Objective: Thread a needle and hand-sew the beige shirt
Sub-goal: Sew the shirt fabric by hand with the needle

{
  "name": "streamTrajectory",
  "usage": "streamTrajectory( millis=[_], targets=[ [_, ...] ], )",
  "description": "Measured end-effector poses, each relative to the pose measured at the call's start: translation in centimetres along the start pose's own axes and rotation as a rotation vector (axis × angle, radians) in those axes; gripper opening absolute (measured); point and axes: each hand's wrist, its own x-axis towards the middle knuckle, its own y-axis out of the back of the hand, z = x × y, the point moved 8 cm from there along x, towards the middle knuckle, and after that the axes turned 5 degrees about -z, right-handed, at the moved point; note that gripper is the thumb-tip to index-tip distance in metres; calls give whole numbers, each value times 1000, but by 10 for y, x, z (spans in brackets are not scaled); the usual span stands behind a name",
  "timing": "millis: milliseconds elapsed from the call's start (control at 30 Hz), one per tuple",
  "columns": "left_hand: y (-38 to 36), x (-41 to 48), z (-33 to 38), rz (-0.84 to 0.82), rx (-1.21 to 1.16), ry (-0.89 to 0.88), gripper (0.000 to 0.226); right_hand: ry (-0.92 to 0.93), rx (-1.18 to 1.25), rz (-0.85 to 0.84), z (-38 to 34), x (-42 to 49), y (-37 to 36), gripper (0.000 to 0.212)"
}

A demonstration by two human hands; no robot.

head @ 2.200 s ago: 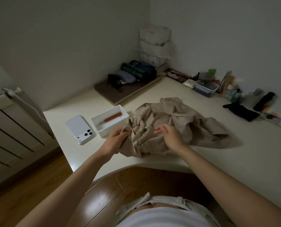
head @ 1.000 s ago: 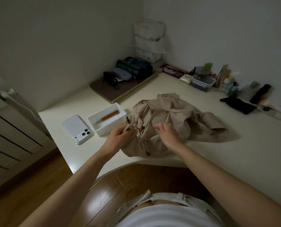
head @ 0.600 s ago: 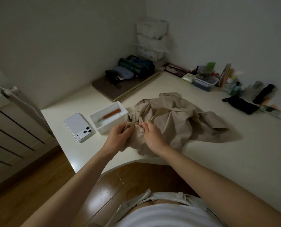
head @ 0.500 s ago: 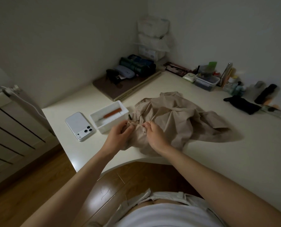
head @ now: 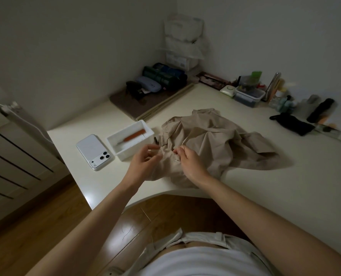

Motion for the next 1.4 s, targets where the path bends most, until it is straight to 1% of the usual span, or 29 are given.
streamTrajectory(
  millis=[167, 267, 367, 533, 700, 867, 933, 1000, 1067, 1133, 1233, 1400],
  targets=[
    [0, 0, 6, 7, 43, -60, 5, -1, 4, -22, -1, 0, -2, 31],
    [1, 0, 11, 13, 51, -92, 8, -1, -18, -30, 1, 1, -4, 29],
    [0, 1, 13, 9, 11, -81, 9, -14, -44, -48, 1, 0, -5, 30],
    [-3, 0, 13, 30, 8, -95, 11, -2, -80, -57, -2, 0, -5, 32],
    [-3, 2, 8, 52, -27, -57, 11, 11, -78, -76, 2, 1, -6, 31],
    [-2, 0, 11, 35, -37, -74, 10, 96, -277, 66, -6, 1, 17, 32],
    [-3, -1, 14, 10, -48, -91, 10, 137, -420, 56, -13, 3, 22, 36],
    [-4, -2, 16, -13, -56, -103, 10, 131, -509, -11, -17, 5, 21, 40],
    [-5, -2, 18, -33, -57, -112, 10, 79, -471, -74, -16, 6, 17, 41],
    [-5, -1, 19, -50, -60, -117, 10, 58, -415, -104, -14, 8, 14, 36],
    [-5, 1, 20, -62, -54, -129, 9, 71, -270, -140, -9, 9, 9, 26],
    [-2, 0, 22, -59, -46, -145, 10, 94, -179, -212, -4, 9, 4, 24]
  ],
)
